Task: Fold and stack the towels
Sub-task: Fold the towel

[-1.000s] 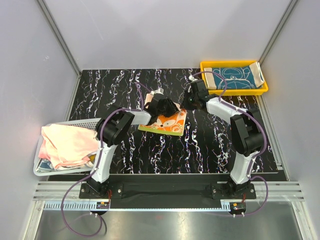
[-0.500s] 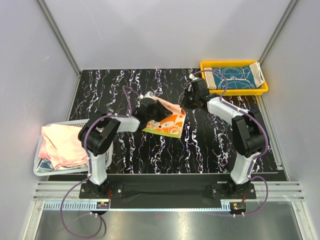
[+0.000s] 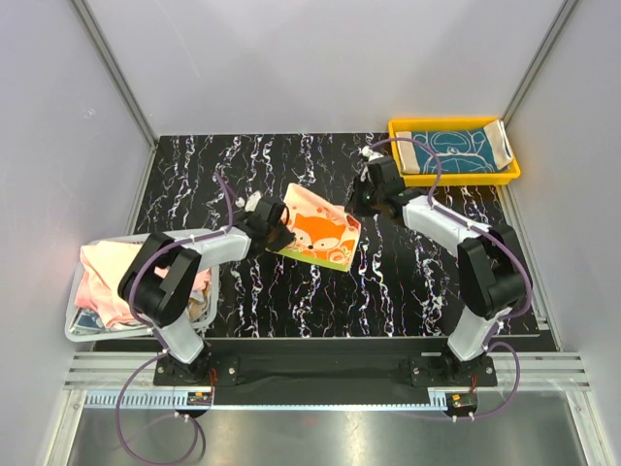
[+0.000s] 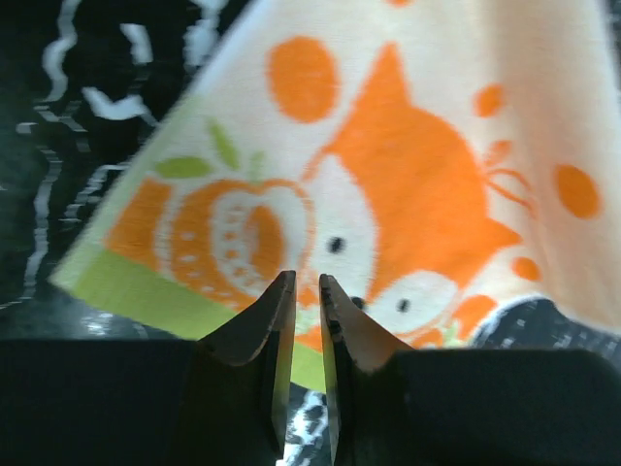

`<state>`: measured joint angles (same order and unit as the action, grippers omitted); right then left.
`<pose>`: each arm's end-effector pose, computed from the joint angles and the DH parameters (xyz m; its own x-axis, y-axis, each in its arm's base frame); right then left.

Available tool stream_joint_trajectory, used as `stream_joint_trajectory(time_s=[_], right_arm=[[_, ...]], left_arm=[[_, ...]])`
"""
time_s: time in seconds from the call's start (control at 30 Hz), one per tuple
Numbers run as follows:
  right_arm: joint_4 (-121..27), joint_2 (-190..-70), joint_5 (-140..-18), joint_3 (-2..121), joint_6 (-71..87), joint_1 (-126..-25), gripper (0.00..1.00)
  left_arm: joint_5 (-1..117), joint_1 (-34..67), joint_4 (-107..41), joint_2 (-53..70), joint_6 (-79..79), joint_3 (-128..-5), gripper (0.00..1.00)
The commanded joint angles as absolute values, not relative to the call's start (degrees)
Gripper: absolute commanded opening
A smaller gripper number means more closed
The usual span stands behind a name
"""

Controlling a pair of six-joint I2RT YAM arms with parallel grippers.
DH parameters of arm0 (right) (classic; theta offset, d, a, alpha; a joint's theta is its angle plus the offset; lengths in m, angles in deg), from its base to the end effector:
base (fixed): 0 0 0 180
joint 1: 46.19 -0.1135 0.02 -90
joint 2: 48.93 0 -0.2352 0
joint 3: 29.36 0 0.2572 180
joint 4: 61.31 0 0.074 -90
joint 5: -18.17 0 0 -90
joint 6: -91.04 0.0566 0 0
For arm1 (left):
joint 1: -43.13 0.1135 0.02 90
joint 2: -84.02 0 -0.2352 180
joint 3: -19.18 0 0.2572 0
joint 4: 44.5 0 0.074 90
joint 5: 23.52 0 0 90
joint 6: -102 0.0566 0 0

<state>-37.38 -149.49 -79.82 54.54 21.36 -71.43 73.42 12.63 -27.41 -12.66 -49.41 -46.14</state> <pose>0.3659 0.1812 0.1864 -0.7317 0.0353 -0.6807 -0.2812 0.8941 0.3485 0.3079 -0.1734 0.1158 -0.6903 -0.6050 -0.3968 -0.3581 0.7623 -0.5391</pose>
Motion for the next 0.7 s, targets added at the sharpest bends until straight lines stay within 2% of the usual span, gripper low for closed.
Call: stream_joint_trajectory(time_s=[0.0,0.37,0.67], right_arm=[[-38.9,-145.4,-78.2,52.3,20.5,-74.5,0.1],[-42.3,-138.0,-77.5,40.7,22.2,-79.3,0.1],[-43.9,-135.6,-77.4,37.0,24.3,-82.8,0.1]], left_arm=[[75.1,14.4,-24.9,-15.2,-50.0,-46.0,0.2],[70.8,18.5,-28.3,-18.8,-50.6,-44.5,0.17],[69.5,19.7,-30.3,-19.9,-50.5,-43.3,0.17]])
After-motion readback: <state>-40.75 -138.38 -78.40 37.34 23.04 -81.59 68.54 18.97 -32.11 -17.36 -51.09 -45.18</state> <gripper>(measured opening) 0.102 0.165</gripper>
